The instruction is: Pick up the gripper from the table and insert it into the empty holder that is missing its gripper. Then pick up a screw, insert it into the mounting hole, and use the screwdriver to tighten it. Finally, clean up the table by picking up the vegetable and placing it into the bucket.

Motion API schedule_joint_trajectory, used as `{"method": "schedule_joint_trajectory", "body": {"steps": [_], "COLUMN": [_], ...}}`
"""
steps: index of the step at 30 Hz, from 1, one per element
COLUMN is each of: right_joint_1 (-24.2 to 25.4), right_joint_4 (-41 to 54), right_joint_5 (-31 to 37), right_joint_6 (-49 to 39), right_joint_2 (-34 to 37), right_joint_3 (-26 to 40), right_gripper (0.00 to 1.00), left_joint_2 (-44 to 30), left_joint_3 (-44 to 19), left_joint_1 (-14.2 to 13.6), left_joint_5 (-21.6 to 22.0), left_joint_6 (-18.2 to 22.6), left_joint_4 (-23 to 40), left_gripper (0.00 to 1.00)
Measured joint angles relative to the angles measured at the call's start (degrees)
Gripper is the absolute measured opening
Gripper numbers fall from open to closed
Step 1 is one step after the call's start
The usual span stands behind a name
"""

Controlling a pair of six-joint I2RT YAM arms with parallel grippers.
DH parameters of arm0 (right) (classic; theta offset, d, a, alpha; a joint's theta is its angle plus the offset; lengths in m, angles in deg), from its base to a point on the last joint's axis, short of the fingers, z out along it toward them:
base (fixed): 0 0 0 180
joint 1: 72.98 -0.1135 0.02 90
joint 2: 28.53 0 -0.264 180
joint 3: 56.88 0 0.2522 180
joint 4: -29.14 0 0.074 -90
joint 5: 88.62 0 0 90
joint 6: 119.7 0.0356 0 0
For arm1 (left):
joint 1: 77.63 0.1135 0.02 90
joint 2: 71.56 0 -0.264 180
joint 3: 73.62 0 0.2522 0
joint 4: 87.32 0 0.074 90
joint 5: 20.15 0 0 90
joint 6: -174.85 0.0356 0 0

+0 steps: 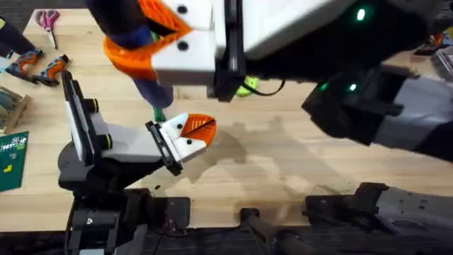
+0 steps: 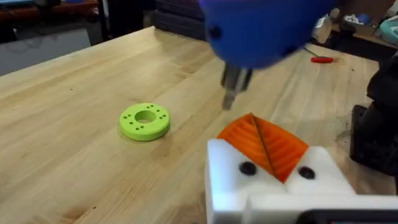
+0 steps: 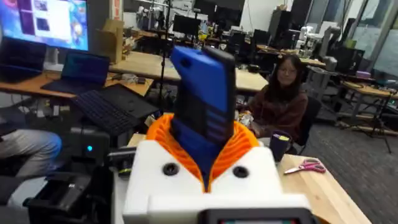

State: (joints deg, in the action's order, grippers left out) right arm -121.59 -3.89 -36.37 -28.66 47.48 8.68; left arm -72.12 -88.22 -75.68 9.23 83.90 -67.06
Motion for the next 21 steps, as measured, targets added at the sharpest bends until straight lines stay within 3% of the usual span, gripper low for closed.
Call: {"method": "schedule_joint_trajectory", "body": {"steps": [7, 13, 17, 21], "right_joint_1": [3.43, 9.45, 14.10, 18.10], "right_joint_4": [16.32, 39.21, 48.06, 50.34], "right_joint_5": [-0.90, 0.08, 6.69, 16.39], "right_joint_6": [-3.22, -18.63, -30.80, -41.68], "right_joint_2": [0.02, 0.03, 0.15, 1.61], "right_joint_3": [7.90, 12.01, 12.46, 12.84], "right_gripper": [0.026, 0.026, 0.026, 0.026], "left_joint_2": [0.00, -0.02, 0.00, -0.02], "left_joint_3": [0.00, 0.00, 0.00, 0.00], "left_joint_1": [0.00, 0.00, 0.00, 0.00], "left_joint_5": [0.00, 0.00, 0.00, 0.00], "left_joint_6": [0.02, 0.02, 0.00, 0.01], "left_joint_4": [0.00, 0.00, 0.00, 0.00], "left_gripper": [0.009, 0.009, 0.009, 0.009]}}
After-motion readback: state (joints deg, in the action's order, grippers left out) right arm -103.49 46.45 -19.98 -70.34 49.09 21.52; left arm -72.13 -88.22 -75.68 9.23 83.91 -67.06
